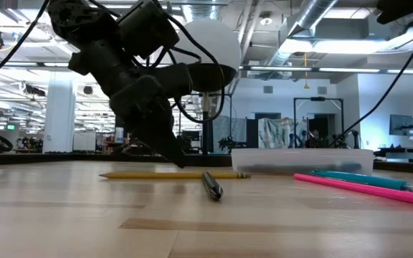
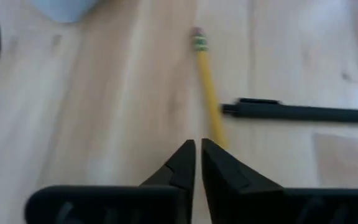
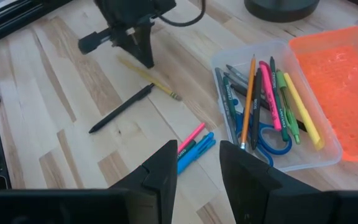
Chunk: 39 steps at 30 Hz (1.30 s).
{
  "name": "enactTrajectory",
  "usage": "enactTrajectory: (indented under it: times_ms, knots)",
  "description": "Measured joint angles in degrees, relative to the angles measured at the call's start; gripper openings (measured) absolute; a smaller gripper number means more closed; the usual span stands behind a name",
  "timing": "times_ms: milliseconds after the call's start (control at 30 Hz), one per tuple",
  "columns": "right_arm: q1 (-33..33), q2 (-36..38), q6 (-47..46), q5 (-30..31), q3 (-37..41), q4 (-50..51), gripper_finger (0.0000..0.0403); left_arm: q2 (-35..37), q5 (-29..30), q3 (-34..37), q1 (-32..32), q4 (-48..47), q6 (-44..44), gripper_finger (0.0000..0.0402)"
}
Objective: Pick & place school supplies into a supply box
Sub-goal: Put the yellow pencil into the orange supply box
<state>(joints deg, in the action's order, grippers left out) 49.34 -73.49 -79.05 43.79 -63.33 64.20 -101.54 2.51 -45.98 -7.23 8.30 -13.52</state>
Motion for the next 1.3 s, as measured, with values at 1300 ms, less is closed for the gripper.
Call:
enactTrajectory:
  times_ms: [1300]
  knots:
    - [-2.62,-0.02,0.0,-2.67,6.75,-8.91,0.0113,0.02,12.04,7.63,-8.8,-0.44,-11.35,0.0019]
